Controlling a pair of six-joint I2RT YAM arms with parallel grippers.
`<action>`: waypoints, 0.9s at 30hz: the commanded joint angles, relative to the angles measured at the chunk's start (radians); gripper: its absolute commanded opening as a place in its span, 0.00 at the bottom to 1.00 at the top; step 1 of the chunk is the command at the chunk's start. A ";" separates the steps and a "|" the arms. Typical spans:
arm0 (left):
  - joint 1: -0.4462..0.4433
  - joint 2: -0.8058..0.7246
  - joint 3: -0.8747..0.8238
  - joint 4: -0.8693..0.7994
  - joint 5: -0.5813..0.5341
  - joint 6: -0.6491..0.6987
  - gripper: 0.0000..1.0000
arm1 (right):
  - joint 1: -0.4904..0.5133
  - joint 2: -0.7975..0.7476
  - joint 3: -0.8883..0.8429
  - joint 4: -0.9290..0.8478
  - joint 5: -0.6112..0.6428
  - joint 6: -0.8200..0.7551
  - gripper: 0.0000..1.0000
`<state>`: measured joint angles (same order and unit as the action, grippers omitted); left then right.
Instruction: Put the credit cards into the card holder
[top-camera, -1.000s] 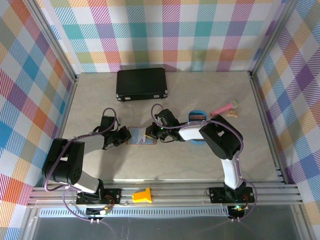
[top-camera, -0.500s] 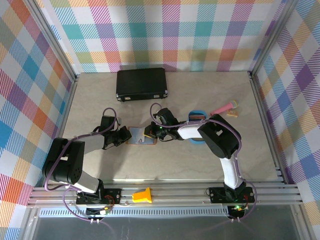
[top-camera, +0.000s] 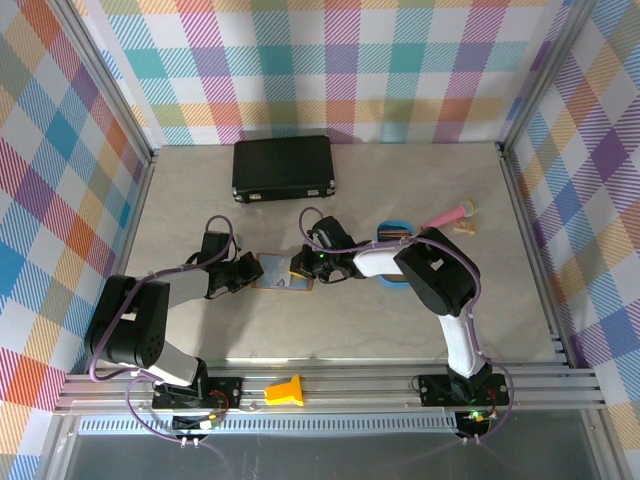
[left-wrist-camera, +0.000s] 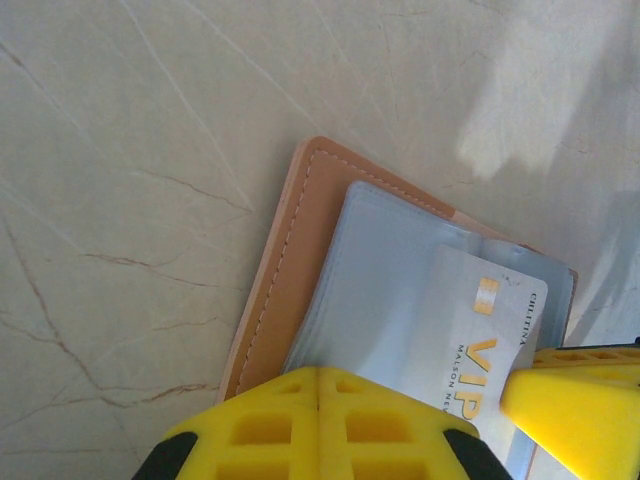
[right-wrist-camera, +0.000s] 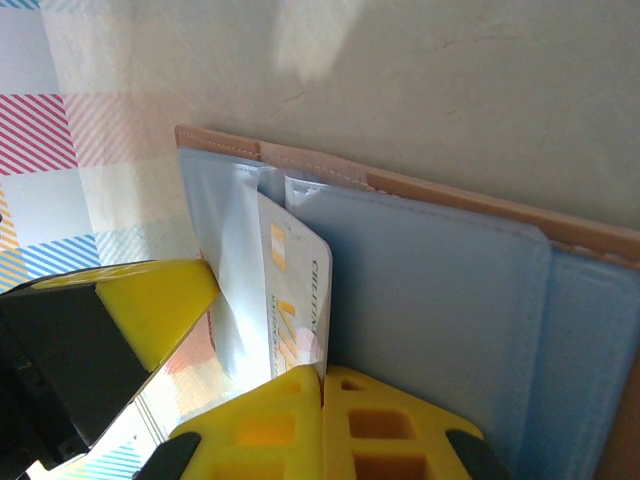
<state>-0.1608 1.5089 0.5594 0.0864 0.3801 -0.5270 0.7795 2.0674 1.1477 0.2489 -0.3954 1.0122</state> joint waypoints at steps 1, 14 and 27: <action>0.007 0.040 -0.032 -0.062 -0.024 0.005 0.05 | 0.006 0.016 0.027 -0.088 -0.006 -0.017 0.00; 0.006 0.039 -0.029 -0.060 -0.014 0.005 0.06 | 0.035 0.061 0.117 -0.123 -0.003 -0.032 0.00; 0.006 -0.025 -0.001 -0.107 -0.007 0.008 0.12 | 0.041 -0.016 0.149 -0.256 0.074 -0.109 0.21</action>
<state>-0.1608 1.5024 0.5594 0.0772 0.3840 -0.5266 0.8120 2.1109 1.2819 0.0982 -0.3710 0.9604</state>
